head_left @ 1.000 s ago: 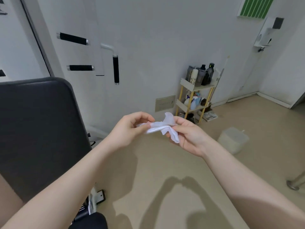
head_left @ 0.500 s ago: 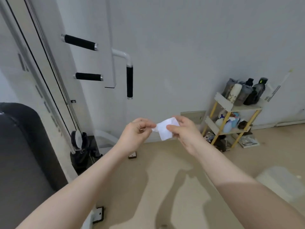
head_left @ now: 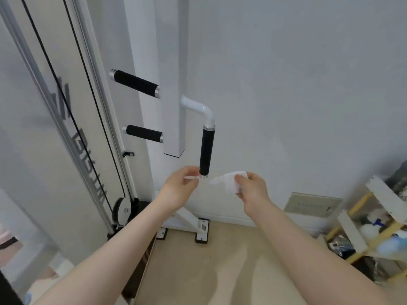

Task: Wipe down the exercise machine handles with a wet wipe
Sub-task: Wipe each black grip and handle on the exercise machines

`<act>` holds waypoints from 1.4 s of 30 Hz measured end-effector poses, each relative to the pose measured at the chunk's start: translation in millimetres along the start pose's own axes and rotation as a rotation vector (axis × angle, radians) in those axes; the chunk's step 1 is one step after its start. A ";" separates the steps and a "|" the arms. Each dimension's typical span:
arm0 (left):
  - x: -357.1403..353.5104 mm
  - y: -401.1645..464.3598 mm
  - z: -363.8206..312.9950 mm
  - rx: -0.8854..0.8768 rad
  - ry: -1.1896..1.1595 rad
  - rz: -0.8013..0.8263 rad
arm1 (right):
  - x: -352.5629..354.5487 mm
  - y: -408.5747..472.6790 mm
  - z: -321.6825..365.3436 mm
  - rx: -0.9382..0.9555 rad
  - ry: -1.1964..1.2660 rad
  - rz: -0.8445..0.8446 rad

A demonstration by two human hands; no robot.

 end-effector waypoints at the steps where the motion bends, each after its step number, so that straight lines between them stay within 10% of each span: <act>1: 1.9 16.9 -2.2 -0.007 -0.006 -0.023 | -12.4 9.0 8.2 0.027 0.010 -0.011; 11: 1.6 124.3 -49.6 -0.202 -0.021 -0.054 | -96.0 32.6 71.1 0.525 -0.025 0.089; 24: -9.3 137.2 -45.1 -0.303 -0.062 -0.096 | -92.3 52.8 57.4 0.333 0.376 0.428; 42: -18.3 124.5 -47.9 -0.087 -0.143 -0.261 | -90.6 65.0 -16.3 0.243 -0.041 0.444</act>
Point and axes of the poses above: each hand's wrist, its own y-axis towards the middle knuckle, its own x-axis out of the back of the hand, z = x × y, the point moved 3 cm from there along y, towards the middle knuckle, and after that the axes turned 15 degrees about -z, right-handed, at the moved point
